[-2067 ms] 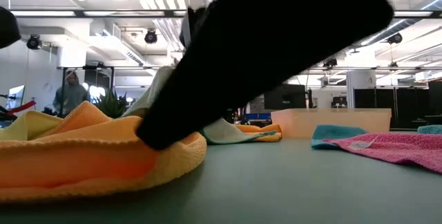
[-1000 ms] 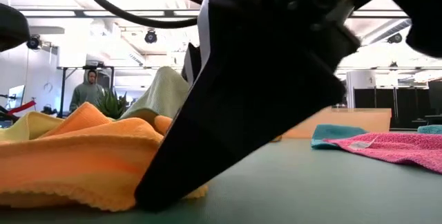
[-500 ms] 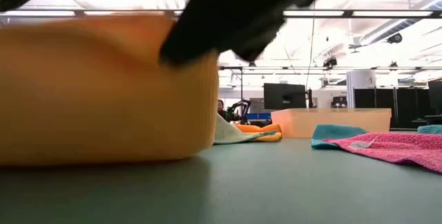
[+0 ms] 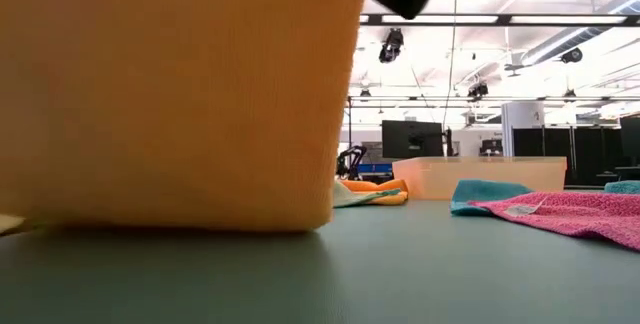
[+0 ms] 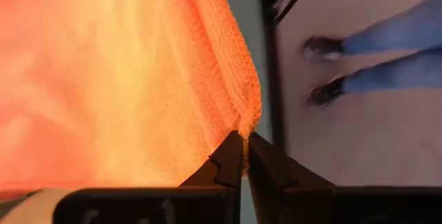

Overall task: Fold microfiber towels
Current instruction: Fold the bottom orange towel

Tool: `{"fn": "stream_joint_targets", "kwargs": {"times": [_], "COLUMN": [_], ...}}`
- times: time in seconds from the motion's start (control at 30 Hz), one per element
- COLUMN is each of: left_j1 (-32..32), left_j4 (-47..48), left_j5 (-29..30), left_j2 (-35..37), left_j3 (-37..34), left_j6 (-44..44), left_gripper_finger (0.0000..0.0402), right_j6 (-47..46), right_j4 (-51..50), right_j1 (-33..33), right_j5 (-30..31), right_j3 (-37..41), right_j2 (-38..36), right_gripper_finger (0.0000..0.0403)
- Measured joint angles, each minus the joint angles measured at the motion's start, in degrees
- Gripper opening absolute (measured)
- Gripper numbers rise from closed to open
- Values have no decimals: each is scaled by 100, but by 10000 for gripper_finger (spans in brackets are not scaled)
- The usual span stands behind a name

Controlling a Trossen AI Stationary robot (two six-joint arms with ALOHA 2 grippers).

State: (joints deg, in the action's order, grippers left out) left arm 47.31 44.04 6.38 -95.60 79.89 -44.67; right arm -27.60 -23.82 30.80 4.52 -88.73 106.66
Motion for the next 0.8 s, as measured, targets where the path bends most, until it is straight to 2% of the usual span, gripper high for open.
{"fn": "stream_joint_targets", "kwargs": {"times": [0.27, 0.43, 0.63, 0.8], "left_j1": [-44, -273, -626, -937], "left_j4": [-175, 362, 1172, 1247], "left_j5": [-99, -40, 230, 190], "left_j2": [-147, -272, -306, -306], "left_j3": [95, -105, -168, -395], "left_j6": [-631, -854, -936, -1021], "left_gripper_finger": [0, 0, 0, 0], "right_j6": [-440, -573, -574, -557], "right_j4": [11, -268, -160, 323], "right_j1": [157, -113, -518, -771], "right_j5": [148, 986, 1104, 1214], "right_j3": [44, 140, 496, 989], "right_j2": [-9, -3, -3, 2], "right_gripper_finger": [9, 9, 9, 9]}}
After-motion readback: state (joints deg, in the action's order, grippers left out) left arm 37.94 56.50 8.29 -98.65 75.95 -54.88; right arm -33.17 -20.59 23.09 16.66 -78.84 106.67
